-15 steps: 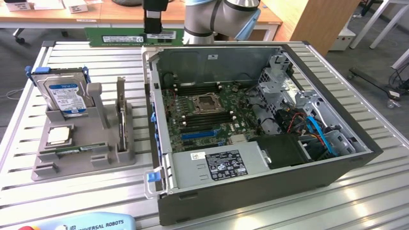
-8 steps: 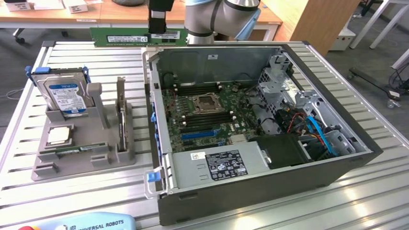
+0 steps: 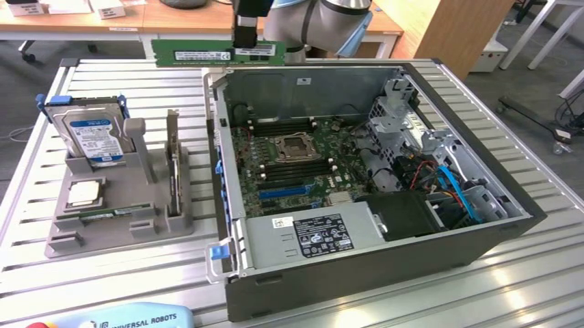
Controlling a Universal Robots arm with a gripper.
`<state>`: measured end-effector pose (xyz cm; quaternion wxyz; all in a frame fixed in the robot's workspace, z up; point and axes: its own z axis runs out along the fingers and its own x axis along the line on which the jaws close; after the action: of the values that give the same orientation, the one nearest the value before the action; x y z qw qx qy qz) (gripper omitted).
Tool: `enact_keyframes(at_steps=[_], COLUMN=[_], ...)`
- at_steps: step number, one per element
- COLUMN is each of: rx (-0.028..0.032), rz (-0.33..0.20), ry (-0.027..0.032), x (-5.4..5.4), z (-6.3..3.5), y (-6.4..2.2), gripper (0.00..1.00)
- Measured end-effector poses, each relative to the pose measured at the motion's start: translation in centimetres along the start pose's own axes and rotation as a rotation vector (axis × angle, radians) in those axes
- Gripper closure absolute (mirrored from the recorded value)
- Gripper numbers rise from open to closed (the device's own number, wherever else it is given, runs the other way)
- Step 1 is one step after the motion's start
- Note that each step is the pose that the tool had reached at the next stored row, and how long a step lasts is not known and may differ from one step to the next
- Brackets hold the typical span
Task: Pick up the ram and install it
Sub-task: 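Pick up the ram and move it above insertion slot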
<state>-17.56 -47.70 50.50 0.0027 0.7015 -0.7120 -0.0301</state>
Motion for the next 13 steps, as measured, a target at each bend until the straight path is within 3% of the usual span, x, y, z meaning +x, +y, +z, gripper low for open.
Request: enact_keyframes(at_steps=[13], rx=[0.0000], rz=[0.000], ry=[0.0000], x=[-0.1], z=[-0.19], y=[-4.96], gripper=[0.88])
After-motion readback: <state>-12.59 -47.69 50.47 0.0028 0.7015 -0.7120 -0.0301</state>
